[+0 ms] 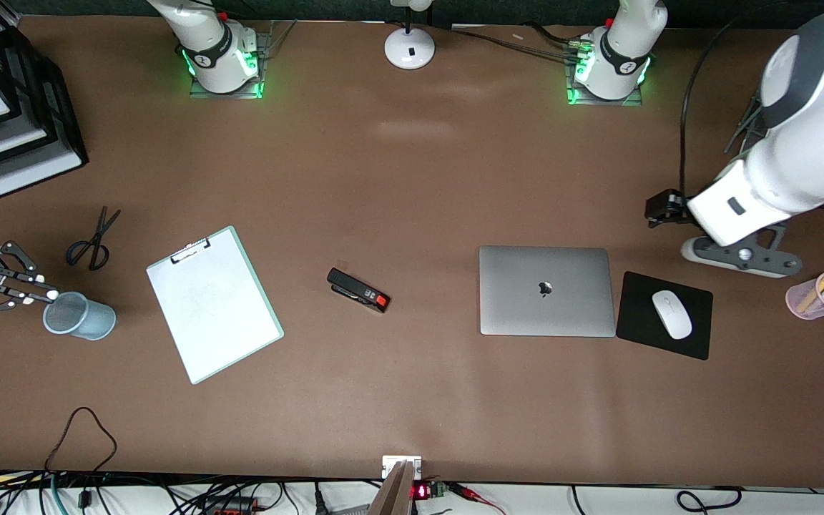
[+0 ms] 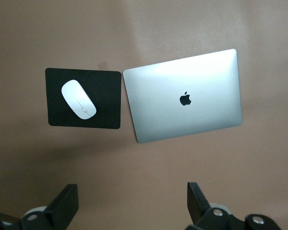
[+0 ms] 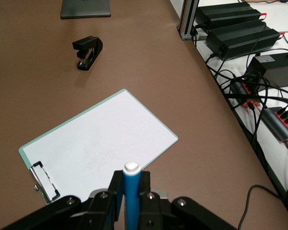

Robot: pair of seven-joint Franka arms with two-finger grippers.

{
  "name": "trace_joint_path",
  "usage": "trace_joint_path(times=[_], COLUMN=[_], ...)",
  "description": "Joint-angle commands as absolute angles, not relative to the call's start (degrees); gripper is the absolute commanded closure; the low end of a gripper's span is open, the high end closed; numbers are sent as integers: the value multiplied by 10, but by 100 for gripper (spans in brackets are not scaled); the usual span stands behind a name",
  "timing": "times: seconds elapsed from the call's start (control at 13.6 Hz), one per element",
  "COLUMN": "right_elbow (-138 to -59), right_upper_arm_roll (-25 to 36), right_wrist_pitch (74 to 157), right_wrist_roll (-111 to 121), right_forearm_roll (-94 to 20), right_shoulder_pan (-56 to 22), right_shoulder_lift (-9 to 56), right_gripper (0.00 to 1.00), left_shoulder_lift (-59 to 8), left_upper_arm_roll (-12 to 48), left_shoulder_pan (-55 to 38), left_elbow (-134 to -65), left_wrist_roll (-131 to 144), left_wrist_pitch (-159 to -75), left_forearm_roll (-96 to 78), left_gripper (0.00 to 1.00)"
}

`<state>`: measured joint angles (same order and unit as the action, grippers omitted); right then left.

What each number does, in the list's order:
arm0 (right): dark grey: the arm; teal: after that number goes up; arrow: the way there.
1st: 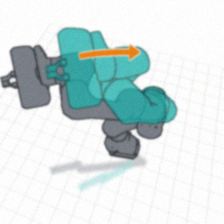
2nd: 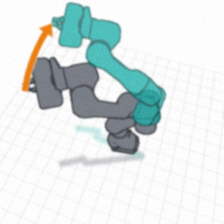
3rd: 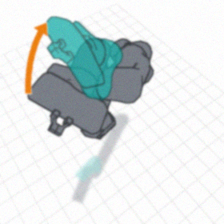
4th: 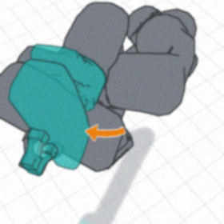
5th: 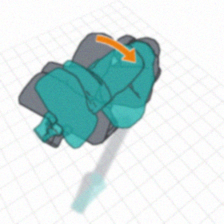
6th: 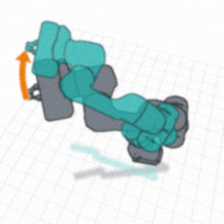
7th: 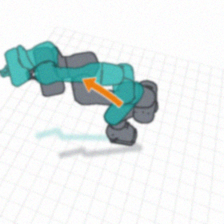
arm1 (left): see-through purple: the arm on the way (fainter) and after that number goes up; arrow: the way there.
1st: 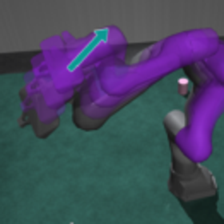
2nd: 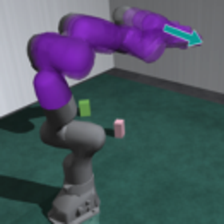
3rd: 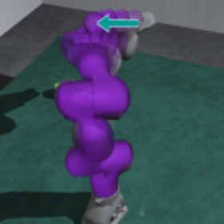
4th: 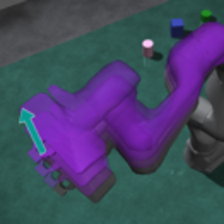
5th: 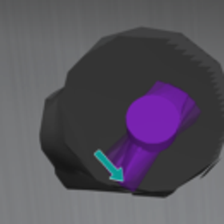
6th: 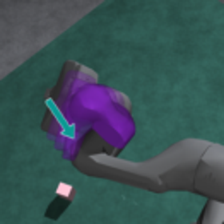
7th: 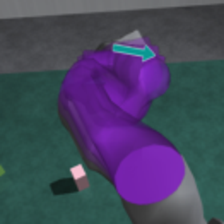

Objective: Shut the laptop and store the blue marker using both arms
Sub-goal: 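Carry the marker toward the pen cup while the left gripper withdraws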

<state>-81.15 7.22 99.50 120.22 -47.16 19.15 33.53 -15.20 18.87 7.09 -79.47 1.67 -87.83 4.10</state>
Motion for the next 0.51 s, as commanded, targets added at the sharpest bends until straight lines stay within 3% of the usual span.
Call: trace_joint_path(times=[0.0,0.15,0.44], right_elbow=[-780,-780,-759], right_upper_arm_roll=[62,62,62], right_wrist_pitch=[964,960,959], right_wrist_roll=[1230,1243,1258], right_forearm_roll=[-491,-506,-540], right_shoulder_pan=[221,230,235], right_shoulder_lift=[368,379,409], right_gripper=[99,99,99], left_shoulder_lift=[-100,-52,3], left_upper_arm_roll=[142,41,21], left_shoulder_pan=[59,-22,-29], left_elbow=[-822,-872,-981], left_wrist_roll=[-1,-1,-2], left_wrist_pitch=[-875,-882,-967], left_forearm_roll=[20,18,17], left_gripper=[0,0,0])
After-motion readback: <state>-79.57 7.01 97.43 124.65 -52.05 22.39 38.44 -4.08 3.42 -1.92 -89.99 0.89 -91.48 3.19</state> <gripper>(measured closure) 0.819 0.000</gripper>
